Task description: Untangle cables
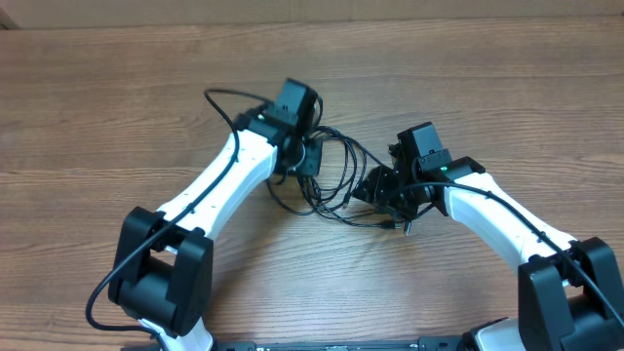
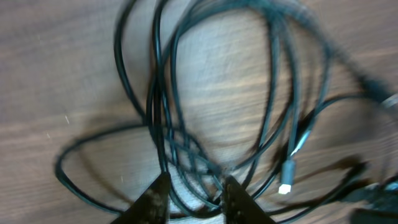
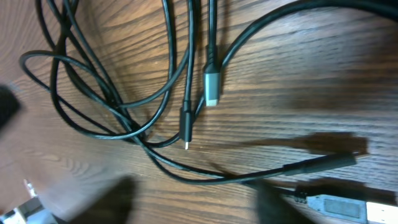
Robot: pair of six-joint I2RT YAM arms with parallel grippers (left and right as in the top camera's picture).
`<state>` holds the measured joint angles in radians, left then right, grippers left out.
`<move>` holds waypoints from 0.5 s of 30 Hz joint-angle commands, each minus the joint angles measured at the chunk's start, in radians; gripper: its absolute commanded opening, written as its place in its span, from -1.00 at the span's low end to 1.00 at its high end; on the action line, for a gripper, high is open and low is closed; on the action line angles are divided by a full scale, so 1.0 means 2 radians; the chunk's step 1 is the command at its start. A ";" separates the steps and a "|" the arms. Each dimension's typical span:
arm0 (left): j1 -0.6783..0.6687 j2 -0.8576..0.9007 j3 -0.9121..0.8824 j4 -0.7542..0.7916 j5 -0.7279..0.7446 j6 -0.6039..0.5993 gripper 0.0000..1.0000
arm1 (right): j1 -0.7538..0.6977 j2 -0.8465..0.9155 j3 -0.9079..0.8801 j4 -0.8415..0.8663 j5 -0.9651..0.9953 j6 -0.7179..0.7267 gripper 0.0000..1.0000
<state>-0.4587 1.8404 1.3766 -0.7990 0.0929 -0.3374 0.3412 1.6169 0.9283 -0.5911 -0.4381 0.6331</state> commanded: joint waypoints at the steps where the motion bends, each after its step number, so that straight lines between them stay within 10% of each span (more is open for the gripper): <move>1: 0.005 -0.004 -0.025 -0.003 -0.026 -0.028 -0.20 | 0.003 -0.010 0.004 0.002 0.019 -0.001 1.00; 15: 0.007 -0.004 -0.030 0.046 -0.023 -0.084 -0.15 | 0.003 -0.010 0.004 0.003 0.019 -0.001 1.00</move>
<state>-0.4435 1.8404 1.3224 -0.7311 0.0586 -0.4236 0.3412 1.6169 0.9283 -0.5903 -0.4110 0.6315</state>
